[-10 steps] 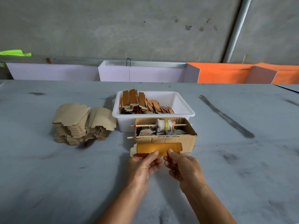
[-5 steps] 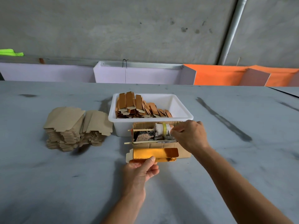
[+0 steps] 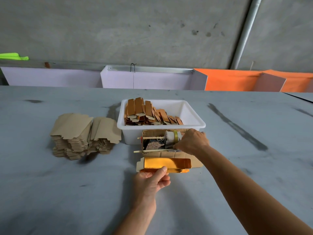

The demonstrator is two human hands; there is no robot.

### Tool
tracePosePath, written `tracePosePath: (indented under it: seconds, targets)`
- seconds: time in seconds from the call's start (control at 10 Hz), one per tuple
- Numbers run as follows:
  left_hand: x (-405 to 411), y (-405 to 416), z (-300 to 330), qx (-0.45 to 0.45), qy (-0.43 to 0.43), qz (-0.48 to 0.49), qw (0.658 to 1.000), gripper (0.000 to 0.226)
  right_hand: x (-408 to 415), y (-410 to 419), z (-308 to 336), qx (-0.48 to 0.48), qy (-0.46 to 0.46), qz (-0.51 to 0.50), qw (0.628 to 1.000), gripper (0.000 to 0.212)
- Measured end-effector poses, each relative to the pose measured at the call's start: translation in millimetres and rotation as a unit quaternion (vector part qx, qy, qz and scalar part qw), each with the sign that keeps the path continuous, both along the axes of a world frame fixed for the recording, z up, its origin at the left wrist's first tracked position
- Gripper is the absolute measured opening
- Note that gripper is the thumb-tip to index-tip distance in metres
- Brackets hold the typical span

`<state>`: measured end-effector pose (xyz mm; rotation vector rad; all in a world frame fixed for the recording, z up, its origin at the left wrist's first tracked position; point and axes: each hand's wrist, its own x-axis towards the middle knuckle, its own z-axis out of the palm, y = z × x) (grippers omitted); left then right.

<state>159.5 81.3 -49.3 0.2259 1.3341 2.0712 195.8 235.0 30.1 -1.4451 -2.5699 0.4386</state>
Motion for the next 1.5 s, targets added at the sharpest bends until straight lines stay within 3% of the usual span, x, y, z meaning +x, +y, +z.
tracePosePath:
  seconds: [0.9,1.5]
  targets:
    - [0.9,-0.4,-1.5,-0.013,0.023,-0.005,1.0,0.006,-12.0,4.7,-3.9,-0.104,0.09,-0.072,0.988,0.03]
    - [2.9,8.5,-3.7,-0.008,0.049,0.004,0.999,0.012,-19.4,3.8,6.6,-0.131,0.114,-0.052,0.983,0.026]
